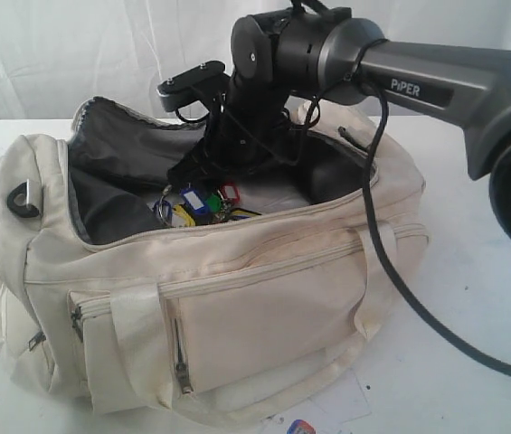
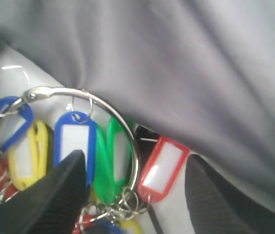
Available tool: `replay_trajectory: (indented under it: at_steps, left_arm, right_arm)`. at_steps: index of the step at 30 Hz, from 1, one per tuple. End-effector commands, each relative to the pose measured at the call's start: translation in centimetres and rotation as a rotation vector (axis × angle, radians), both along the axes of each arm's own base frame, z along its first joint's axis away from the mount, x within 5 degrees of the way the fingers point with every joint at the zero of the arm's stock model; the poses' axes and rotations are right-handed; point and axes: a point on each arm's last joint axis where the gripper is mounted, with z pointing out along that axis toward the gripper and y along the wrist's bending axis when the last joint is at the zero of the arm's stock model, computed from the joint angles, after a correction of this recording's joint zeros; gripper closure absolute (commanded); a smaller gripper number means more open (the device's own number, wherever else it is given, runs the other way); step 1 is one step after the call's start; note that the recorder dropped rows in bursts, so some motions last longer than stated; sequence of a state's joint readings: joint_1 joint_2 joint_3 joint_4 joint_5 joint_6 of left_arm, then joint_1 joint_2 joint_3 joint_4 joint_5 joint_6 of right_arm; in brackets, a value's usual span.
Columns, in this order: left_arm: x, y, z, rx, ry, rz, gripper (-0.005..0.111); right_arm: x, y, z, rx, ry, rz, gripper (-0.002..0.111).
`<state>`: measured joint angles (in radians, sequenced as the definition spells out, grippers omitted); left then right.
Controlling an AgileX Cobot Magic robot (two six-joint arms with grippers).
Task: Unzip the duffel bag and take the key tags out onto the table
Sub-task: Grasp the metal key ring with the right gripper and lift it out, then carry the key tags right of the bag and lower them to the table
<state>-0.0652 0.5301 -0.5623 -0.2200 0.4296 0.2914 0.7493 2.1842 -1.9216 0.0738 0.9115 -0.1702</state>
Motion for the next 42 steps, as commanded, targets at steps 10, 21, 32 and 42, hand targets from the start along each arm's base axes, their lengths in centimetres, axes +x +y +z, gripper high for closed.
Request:
replay_trajectory:
  at_steps: [10, 21, 32, 42]
  left_arm:
    - [-0.2, -0.1, 0.0, -0.023, 0.006, 0.002, 0.107]
    - [-0.2, -0.1, 0.0, -0.022, 0.006, 0.001, 0.107]
    - [-0.1, -0.1, -0.1, -0.022, 0.006, 0.001, 0.107]
    - [-0.1, -0.1, -0.1, -0.022, 0.006, 0.001, 0.107]
  right_arm:
    - [0.6, 0.2, -2.3, -0.024, 0.016, 0.003, 0.097]
    - [-2.3, -2.5, 10.1, 0.143, -0.156, -0.007, 0.108]
    - [-4.7, -4.6, 14.0, 0.161, -0.120, -0.054, 0.108]
    - [-8.5, -9.7, 18.5, 0.145, -0.216, -0.091, 0.108]
